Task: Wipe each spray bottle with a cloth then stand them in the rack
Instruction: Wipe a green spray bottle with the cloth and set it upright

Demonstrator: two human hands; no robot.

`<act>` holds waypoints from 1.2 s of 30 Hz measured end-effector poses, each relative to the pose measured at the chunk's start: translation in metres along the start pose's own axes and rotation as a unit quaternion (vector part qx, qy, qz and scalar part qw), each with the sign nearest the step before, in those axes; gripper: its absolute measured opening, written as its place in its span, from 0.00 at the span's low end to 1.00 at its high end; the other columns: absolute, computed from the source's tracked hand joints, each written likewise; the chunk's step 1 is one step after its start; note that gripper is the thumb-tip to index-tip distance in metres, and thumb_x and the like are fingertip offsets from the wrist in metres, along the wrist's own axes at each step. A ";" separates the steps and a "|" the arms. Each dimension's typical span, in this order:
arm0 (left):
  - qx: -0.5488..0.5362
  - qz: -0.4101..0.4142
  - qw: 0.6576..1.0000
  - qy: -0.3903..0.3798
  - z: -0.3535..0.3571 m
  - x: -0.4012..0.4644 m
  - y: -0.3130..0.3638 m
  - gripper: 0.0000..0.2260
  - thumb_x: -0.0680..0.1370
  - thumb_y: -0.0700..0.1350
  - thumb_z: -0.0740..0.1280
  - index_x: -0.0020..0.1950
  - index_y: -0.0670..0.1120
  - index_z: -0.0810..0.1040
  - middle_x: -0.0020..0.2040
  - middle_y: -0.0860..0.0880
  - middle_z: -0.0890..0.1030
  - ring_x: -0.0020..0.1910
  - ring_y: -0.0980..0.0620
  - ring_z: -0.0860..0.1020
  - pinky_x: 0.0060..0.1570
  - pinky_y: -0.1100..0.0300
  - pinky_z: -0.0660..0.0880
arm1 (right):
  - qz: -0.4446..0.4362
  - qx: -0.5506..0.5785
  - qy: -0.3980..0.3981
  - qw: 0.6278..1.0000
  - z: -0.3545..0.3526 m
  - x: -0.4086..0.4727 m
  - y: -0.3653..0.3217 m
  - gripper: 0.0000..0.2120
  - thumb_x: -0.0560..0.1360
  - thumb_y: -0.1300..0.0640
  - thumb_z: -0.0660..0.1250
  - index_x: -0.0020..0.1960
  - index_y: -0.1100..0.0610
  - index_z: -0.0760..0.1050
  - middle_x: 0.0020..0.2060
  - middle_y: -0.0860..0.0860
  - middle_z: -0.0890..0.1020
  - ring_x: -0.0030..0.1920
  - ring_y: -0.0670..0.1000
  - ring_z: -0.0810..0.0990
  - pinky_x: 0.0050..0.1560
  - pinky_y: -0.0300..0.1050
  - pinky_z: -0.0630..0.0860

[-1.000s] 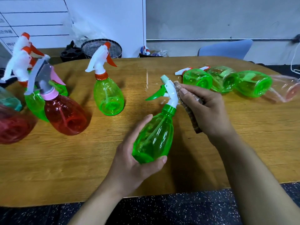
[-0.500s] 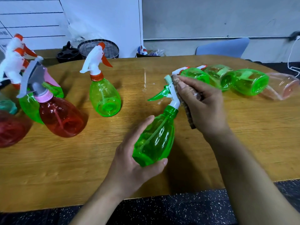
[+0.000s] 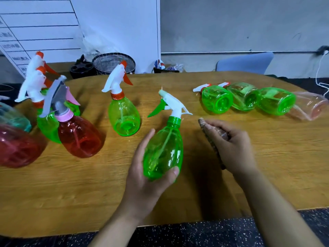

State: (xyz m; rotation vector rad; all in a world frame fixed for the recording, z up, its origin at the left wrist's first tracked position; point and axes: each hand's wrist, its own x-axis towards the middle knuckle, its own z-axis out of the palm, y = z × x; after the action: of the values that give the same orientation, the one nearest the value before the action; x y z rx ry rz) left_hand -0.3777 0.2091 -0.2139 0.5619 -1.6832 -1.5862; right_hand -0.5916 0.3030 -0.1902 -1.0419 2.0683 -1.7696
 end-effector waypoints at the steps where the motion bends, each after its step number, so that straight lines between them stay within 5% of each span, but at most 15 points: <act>1: -0.025 -0.004 1.000 0.015 -0.001 0.001 0.001 0.42 0.67 0.49 0.80 0.80 0.55 0.70 0.71 0.56 0.81 0.70 0.54 0.80 0.64 0.63 0.77 | 0.028 0.044 0.010 0.999 0.007 -0.007 -0.001 0.08 0.80 0.57 0.73 0.57 0.53 0.87 0.51 0.44 0.89 0.53 0.43 0.85 0.54 0.35 0.77; 7: -0.103 -0.029 0.994 0.033 -0.006 0.005 0.000 0.36 0.72 0.51 0.77 0.80 0.56 0.70 0.74 0.50 0.79 0.74 0.49 0.77 0.72 0.51 0.74 | 0.087 0.171 -0.045 0.980 0.043 -0.056 -0.008 0.12 0.77 0.56 0.70 0.58 0.56 0.85 0.52 0.49 0.89 0.54 0.45 0.86 0.53 0.35 0.78; 12: -0.095 -0.034 0.995 0.016 -0.007 0.006 -0.001 0.31 0.77 0.53 0.74 0.80 0.61 0.71 0.79 0.57 0.74 0.80 0.54 0.70 0.80 0.41 0.63 | 0.119 0.214 -0.028 0.969 0.050 -0.070 -0.011 0.12 0.81 0.57 0.67 0.61 0.56 0.84 0.57 0.53 0.87 0.61 0.54 0.85 0.64 0.54 0.79; 16: -0.112 -0.051 0.992 -0.001 -0.009 0.006 0.000 0.29 0.79 0.55 0.72 0.80 0.64 0.70 0.81 0.57 0.70 0.82 0.51 0.66 0.81 0.36 0.61 | 0.130 0.217 -0.009 0.967 0.054 -0.065 -0.013 0.11 0.80 0.54 0.68 0.59 0.52 0.86 0.55 0.52 0.88 0.60 0.55 0.86 0.61 0.53 0.79; 20: -0.165 -0.071 0.984 -0.005 -0.007 0.007 0.006 0.25 0.82 0.51 0.66 0.80 0.60 0.69 0.78 0.53 0.75 0.78 0.49 0.73 0.79 0.36 0.64 | 0.128 0.220 -0.008 0.967 0.061 -0.057 -0.015 0.10 0.83 0.56 0.66 0.59 0.54 0.85 0.55 0.51 0.88 0.59 0.52 0.86 0.59 0.45 0.82; 26: -0.057 -0.037 0.998 -0.002 -0.005 0.004 -0.006 0.22 0.86 0.54 0.61 0.81 0.62 0.70 0.82 0.63 0.67 0.83 0.59 0.61 0.83 0.41 0.55 | 0.129 0.226 0.032 0.965 0.067 -0.043 -0.014 0.12 0.80 0.50 0.67 0.58 0.52 0.85 0.54 0.50 0.88 0.58 0.53 0.86 0.63 0.57 0.81; 28: -0.026 -0.021 0.999 0.015 -0.005 0.005 -0.010 0.21 0.86 0.53 0.58 0.80 0.60 0.70 0.81 0.65 0.68 0.83 0.62 0.61 0.83 0.42 0.56 | 0.121 0.242 0.037 0.962 0.070 -0.044 -0.016 0.11 0.82 0.52 0.66 0.58 0.52 0.85 0.54 0.51 0.88 0.56 0.51 0.85 0.59 0.54 0.81; 33: -0.107 -0.065 0.992 0.006 -0.006 0.004 -0.004 0.25 0.85 0.59 0.58 0.82 0.56 0.68 0.80 0.52 0.73 0.81 0.50 0.69 0.80 0.35 0.62 | 0.055 0.227 0.036 0.972 0.076 -0.057 -0.024 0.09 0.83 0.56 0.66 0.59 0.55 0.83 0.52 0.51 0.87 0.52 0.47 0.85 0.50 0.38 0.79; 36: -0.056 -0.057 0.997 -0.014 -0.007 0.001 -0.002 0.39 0.76 0.69 0.72 0.83 0.57 0.65 0.78 0.52 0.74 0.78 0.50 0.72 0.77 0.39 0.68 | 0.035 0.220 0.042 0.974 0.078 -0.064 -0.024 0.09 0.83 0.58 0.65 0.60 0.56 0.81 0.52 0.51 0.87 0.52 0.47 0.85 0.50 0.38 0.79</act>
State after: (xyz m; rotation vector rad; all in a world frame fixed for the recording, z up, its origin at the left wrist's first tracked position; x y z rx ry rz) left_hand -0.3732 0.2035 -0.2159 0.5896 -1.5942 -1.7652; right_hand -0.4904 0.2829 -0.2039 -0.7663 1.6126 -2.1296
